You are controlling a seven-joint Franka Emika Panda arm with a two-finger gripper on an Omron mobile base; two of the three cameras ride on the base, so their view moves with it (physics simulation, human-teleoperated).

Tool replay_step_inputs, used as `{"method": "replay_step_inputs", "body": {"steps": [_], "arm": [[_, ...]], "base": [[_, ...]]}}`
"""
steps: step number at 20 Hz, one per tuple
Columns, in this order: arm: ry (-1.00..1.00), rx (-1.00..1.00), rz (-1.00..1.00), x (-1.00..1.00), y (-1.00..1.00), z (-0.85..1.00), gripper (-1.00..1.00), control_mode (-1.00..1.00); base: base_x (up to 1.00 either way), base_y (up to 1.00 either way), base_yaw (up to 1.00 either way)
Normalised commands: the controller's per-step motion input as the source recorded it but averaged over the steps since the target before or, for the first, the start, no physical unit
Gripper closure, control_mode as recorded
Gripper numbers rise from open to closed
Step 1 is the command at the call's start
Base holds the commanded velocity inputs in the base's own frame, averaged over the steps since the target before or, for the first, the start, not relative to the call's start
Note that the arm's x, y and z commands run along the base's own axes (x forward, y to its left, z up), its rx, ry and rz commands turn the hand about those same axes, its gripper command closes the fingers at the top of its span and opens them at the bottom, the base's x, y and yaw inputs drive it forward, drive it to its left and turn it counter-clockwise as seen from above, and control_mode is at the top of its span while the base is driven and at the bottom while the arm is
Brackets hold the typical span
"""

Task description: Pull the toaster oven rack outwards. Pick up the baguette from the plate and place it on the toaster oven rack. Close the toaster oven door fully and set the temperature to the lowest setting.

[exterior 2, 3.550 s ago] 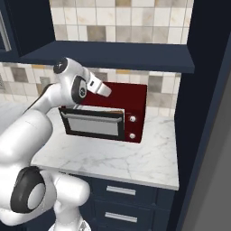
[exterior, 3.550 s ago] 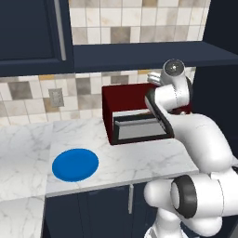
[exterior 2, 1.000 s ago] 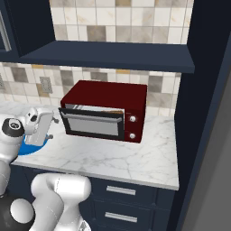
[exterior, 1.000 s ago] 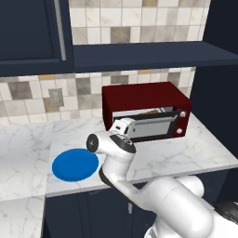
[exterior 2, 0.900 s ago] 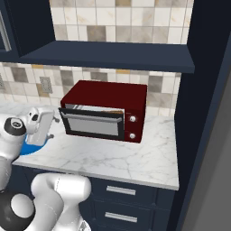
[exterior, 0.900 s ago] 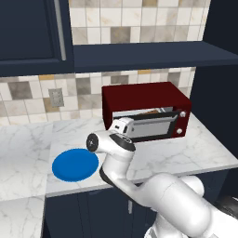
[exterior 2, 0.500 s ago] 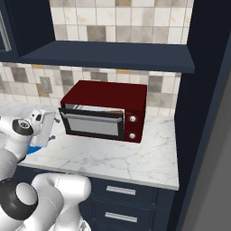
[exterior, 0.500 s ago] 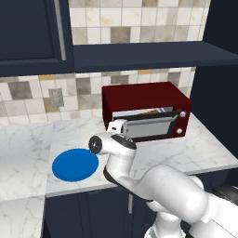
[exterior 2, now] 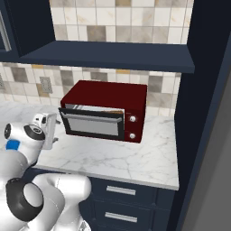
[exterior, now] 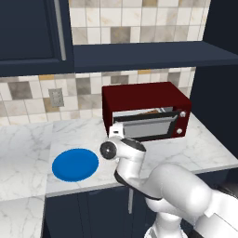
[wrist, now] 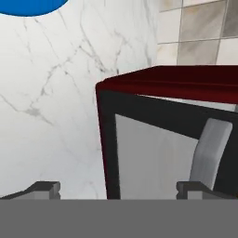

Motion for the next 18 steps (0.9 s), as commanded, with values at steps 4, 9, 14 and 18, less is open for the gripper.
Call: {"method": "replay_step_inputs", "body": {"steps": [4,9,14,18], "arm": [[0.00,0.00,0.20,0.24,0.00,-0.10,-1.00,-1.00],[0.00,0.00,0.20,0.30,0.00,-0.08,-1.00,-1.00],[0.00,0.00,0.20,0.31,0.00,-0.09,-1.00,-1.00],[0.00,0.00,0.19,0.33,0.00,-0.06,-1.00,-1.00]], "base": [[0.00,0.00,0.00],[0.00,0.00,0.00],[0.00,0.00,0.00],[0.00,0.00,0.00]]}}
